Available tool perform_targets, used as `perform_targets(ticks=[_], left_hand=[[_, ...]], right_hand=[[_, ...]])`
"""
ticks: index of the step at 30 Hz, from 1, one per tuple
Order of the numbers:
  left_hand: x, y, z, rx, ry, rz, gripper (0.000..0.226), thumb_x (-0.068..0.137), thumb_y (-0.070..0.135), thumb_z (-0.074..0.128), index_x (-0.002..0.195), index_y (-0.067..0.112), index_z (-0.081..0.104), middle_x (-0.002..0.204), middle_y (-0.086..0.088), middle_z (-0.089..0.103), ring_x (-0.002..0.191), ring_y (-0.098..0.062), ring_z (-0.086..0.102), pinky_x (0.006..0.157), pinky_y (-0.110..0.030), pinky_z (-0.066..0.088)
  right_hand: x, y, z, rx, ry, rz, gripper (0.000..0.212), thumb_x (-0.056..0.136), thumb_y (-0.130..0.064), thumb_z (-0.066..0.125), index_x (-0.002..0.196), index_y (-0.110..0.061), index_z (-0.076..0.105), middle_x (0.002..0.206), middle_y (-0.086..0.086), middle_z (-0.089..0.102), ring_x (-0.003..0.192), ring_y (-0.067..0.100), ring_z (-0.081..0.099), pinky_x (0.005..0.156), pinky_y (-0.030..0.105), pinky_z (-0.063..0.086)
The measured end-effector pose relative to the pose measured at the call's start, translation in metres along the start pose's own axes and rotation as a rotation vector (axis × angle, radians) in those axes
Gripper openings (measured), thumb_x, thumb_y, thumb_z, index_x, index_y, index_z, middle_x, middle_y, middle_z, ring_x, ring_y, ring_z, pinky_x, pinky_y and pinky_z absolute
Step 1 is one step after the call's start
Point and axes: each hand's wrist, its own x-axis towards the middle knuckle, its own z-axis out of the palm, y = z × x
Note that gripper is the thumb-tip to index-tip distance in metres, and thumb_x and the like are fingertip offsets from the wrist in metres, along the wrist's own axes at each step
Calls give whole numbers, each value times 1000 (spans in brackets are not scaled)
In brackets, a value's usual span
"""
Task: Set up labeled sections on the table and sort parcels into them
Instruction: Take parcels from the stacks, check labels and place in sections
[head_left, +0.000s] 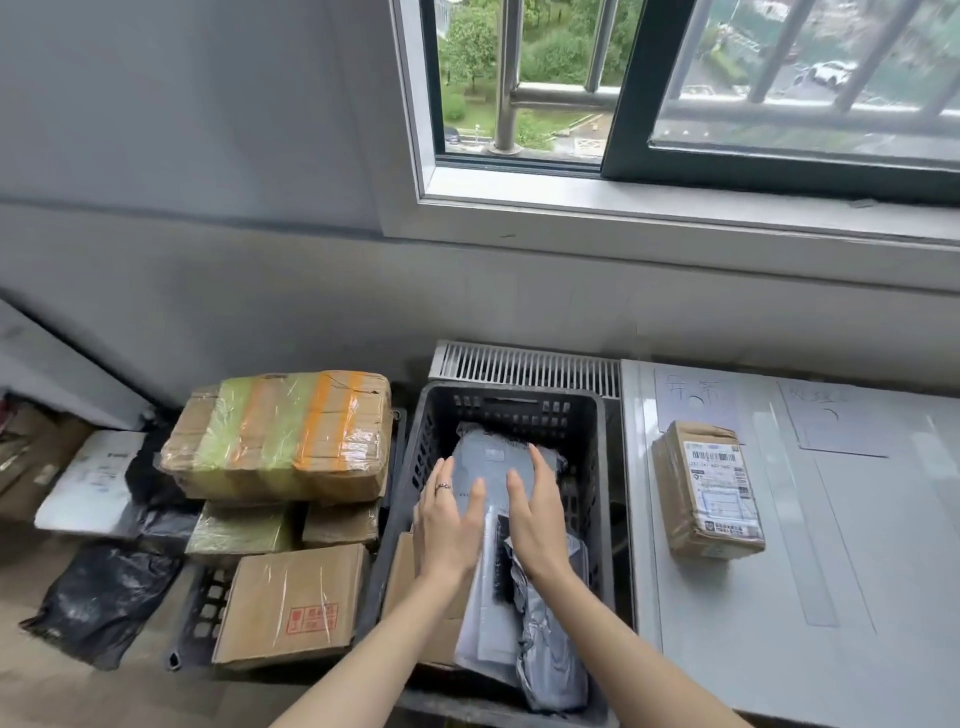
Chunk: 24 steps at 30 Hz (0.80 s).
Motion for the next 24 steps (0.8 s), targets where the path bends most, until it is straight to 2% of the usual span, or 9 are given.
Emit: perform_targets(ticks=[9,18,24], left_hand=[[41,-28,38,77,-13,-50,65,98,48,44,153,16,29,158,-1,31,144,-18,29,116,-35,19],[109,-67,86,142,-65,-54,71,97,48,46,154,13,23,160,-3,25,145,-22,27,119,-40,19],[150,-90,106,259,-133,-76,80,94,54,48,156,14,14,163,-2,14,147,-25,22,119,-39,17]], right_hand=[[37,40,24,-45,-23,25,56,103,-34,40,154,-20,22,159,-6,26,145,7,23,118,30,21],[107,113,48,-188,-68,42,61,101,-35,41,154,-18,18,160,-2,23,147,12,20,119,33,19],[156,158,50,-408,-111,129,81,94,-49,52,155,-14,13,162,10,14,149,26,15,119,44,21]])
